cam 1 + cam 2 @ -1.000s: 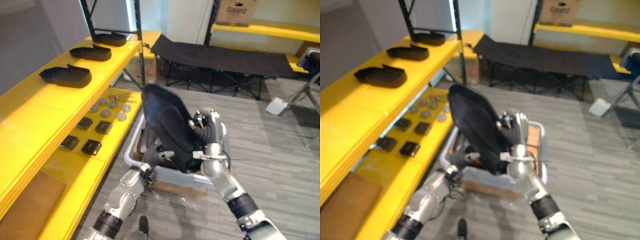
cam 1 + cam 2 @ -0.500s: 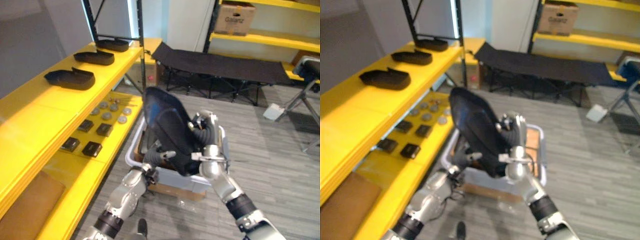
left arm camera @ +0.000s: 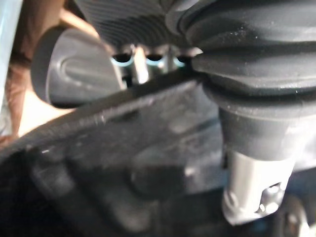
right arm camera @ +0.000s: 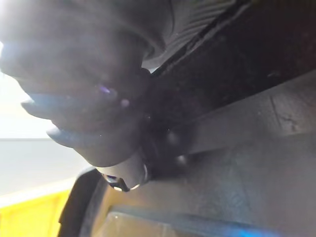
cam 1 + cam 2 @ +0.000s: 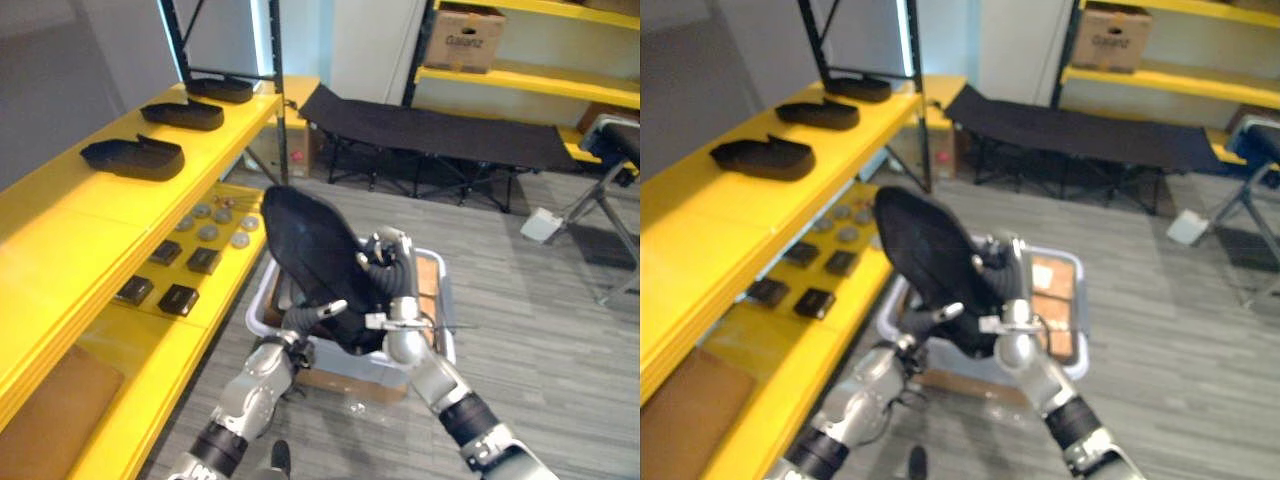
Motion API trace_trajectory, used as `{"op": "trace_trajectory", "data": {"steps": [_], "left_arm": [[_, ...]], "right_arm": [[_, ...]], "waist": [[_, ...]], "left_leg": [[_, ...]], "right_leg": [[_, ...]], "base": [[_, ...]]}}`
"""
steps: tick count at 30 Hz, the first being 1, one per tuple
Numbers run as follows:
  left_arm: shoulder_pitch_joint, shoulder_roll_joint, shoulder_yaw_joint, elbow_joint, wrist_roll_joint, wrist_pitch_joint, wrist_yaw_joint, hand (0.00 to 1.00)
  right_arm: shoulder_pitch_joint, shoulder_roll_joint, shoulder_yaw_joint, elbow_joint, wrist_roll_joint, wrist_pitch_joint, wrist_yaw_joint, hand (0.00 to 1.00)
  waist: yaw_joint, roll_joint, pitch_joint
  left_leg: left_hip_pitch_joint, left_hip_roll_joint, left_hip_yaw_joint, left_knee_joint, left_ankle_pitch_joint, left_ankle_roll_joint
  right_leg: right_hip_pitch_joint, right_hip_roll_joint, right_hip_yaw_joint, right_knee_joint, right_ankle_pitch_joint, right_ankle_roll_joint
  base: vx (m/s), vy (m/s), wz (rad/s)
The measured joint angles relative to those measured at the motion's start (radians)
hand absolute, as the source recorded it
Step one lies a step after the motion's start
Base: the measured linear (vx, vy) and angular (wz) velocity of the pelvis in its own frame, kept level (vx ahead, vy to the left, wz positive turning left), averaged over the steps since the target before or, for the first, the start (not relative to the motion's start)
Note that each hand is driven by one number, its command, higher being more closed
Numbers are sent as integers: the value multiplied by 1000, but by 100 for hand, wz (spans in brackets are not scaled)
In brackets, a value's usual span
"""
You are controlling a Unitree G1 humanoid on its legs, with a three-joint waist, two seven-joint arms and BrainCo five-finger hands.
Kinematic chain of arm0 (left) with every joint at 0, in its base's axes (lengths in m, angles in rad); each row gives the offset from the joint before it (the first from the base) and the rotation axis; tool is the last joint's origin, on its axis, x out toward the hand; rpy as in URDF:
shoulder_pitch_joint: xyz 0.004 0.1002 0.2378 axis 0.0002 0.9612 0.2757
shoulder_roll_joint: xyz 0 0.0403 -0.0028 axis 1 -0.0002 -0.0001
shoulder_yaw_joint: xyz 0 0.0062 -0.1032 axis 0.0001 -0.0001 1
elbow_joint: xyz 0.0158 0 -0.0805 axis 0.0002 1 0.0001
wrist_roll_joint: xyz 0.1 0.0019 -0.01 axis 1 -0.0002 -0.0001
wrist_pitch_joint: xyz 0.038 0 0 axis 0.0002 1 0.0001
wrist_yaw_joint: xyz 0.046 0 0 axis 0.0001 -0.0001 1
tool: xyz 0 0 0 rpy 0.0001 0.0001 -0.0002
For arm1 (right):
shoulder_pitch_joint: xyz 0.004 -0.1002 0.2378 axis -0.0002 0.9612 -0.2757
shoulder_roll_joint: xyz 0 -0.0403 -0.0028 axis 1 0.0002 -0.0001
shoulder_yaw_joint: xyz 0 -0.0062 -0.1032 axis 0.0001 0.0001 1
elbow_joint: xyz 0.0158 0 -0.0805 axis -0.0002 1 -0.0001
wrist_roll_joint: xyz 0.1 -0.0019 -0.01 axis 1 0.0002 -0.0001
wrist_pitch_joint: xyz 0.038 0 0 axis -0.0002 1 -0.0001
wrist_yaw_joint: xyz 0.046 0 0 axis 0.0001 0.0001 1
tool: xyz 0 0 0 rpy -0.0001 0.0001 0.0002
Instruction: Walk over and take plastic housings, then place them on the shelf
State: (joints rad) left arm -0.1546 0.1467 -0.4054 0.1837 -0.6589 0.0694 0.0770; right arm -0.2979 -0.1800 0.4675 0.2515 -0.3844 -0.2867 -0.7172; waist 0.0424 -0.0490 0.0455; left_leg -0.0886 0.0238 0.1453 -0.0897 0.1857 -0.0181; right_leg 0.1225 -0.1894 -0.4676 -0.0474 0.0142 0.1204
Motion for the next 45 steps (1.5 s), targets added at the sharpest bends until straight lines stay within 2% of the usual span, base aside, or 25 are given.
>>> {"op": "trace_trajectory", "data": {"steps": [2, 8, 13, 14, 19, 24, 27, 31, 33, 36, 37, 38, 40, 41, 43, 45], "left_arm": [[0, 0, 0, 4, -2, -17, 26, 100], [7, -1, 0, 19, -52, -40, 33, 100], [23, -1, 2, 19, -152, -47, 33, 100], [32, -1, 1, 19, -167, -51, 28, 100], [52, -1, 1, 19, -192, -74, 15, 100], [70, -2, 2, 19, -197, -119, -16, 100], [93, -4, 9, -11, -191, -136, -21, 100], [165, -12, 68, -144, -86, -180, -21, 100], [173, -17, 105, -182, -41, -205, -19, 100], [183, -67, 200, -237, -1, -231, 0, 100], [188, -79, 223, -249, 1, -240, 5, 100], [204, -94, 264, -279, 1, -260, 18, 100], [228, -95, 291, -292, 12, -279, 37, 100], [253, -92, 304, -292, 53, -280, 53, 100], [285, -94, 317, -291, 103, -280, 80, 100], [329, -95, 337, -290, 169, -280, 127, 100]], "right_arm": [[2, 13, 2, 0, 11, 0, 0, 100], [12, 21, 17, 0, 18, -16, -1, 100], [21, 22, 34, -5, 17, -31, -1, 100], [26, 23, 39, -5, 17, -32, -1, 0], [52, 37, 39, -9, 19, -52, -1, 0], [88, 39, 37, -28, 81, -111, 25, 0], [123, 40, 38, -86, 101, -112, 44, 0], [185, 41, 36, -221, 170, -116, 112, 0], [210, 41, 21, -253, 245, -119, 165, 0], [298, 44, -19, -289, 541, -117, 338, 0], [319, 45, -31, -290, 591, -116, 370, 0], [366, 56, -74, -299, 674, -110, 423, 0], [391, 57, -125, -330, 767, -109, 482, 0], [395, 58, -171, -356, 836, -112, 527, 0], [399, 76, -239, -375, 900, -134, 571, 0], [421, 93, -350, -387, 1033, -151, 654, 0]], "waist": [[0, 0, 0], [-1, 0, 0], [-2, 0, 0], [-3, -1, 0], [-3, -2, 1], [-4, -17, -2], [-3, -24, -1], [-4, -27, -1], [-2, -26, 0], [-4, -25, 1], [-4, -25, 1], [-7, -22, 3], [-17, -18, 4], [-27, -15, 3], [-30, -14, 4], [-30, -14, 4]], "left_leg": [[0, 0, 0, 0, 0, 0], [0, 0, 1, 0, 0, 0], [0, 0, 2, 0, 0, 0], [0, 0, 3, 0, 0, 0], [-1, 0, 6, 0, -4, -3], [-1, 1, 14, 0, -6, -3], [1, 1, 29, 0, -6, -2], [16, 1, 46, 0, -6, -2], [22, 2, 53, 0, -11, -4], [22, 3, 56, 0, -14, -2], [21, 3, 57, 0, -15, -1], [19, 2, 61, 0, -15, 0], [19, 3, 62, 0, -16, 0], [19, 1, 63, 0, -16, 0], [19, 1, 69, 0, -17, 2], [19, 1, 83, 0, -20, 6]], "right_leg": [[0, 0, 0, 0, 0, 0], [0, -1, 0, 0, 0, 0], [0, -1, 0, 0, 0, 0], [-1, -1, 1, 1, 0, 0], [-5, -2, 3, 1, -1, 1], [-11, -3, 10, 3, -1, 1], [-19, -2, 16, 21, -4, -6], [-18, -3, 30, 29, -6, -9], [-18, -2, 35, 35, -10, -12], [-24, -4, 35, 41, -18, -12], [-26, -5, 35, 41, -18, -12], [-31, -8, 35, 44, -18, -12], [-33, -13, 35, 47, -18, -12], [-34, -16, 36, 48, -18, -12], [-36, -18, 40, 48, -17, -12], [-47, -19, 58, 48, -17, -13]], "base": [[0, 0, 0], [0, 0, 0], [0, 0, 0], [0, 0, 0], [0, 0, -1], [0, 0, -3], [18, 2, -9], [26, 10, -11], [-9, 18, -8], [-26, 20, -2], [-3, 31, -8], [-1, 22, -6], [3, 14, -2], [0, 0, 0], [20, 16, -6], [30, 15, -17]]}}
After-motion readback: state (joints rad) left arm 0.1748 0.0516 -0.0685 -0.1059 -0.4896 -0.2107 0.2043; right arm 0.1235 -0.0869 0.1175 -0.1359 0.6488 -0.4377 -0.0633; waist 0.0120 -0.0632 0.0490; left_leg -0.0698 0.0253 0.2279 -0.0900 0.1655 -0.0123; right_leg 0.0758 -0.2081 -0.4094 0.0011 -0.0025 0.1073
